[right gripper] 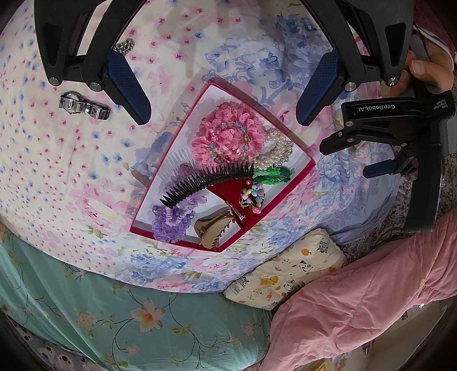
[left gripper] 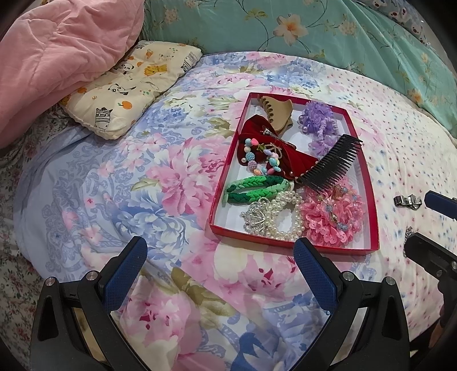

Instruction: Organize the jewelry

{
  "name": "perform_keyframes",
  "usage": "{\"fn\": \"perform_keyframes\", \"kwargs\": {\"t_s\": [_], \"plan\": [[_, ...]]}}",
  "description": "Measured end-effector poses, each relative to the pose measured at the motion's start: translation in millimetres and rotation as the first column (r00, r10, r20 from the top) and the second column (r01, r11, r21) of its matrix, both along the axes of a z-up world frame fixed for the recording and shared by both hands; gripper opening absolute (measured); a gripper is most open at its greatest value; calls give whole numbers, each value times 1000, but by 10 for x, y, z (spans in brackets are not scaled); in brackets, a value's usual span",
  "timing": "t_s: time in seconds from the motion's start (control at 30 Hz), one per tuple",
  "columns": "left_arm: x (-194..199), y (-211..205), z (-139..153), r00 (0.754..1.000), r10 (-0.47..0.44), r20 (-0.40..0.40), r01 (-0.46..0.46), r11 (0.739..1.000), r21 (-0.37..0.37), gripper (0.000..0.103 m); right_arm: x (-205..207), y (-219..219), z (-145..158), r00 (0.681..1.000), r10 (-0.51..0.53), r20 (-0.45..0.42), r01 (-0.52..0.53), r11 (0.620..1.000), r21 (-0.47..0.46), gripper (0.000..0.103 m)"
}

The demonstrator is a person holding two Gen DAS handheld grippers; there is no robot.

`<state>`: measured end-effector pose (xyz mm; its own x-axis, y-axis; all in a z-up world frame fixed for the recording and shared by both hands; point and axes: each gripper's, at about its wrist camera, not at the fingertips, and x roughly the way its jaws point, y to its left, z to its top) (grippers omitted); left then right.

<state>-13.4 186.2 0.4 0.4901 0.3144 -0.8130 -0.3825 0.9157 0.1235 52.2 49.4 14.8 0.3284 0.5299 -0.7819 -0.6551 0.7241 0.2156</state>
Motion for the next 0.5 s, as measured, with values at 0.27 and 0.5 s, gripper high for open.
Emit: {"fn": "perform_keyframes", "kwargs": {"t_s": [0.27, 0.5], "plan": [[37, 17, 7, 1000, -4, -6, 4, 1000, 0, 103, 7, -10, -2, 1000, 1, -1, -1, 1000, 3, 103], [44, 19, 10, 1000, -9, -9, 9, 1000, -5, 103, 25, -40, -6, 1000, -10, -9, 10, 1000, 11, 103]]}}
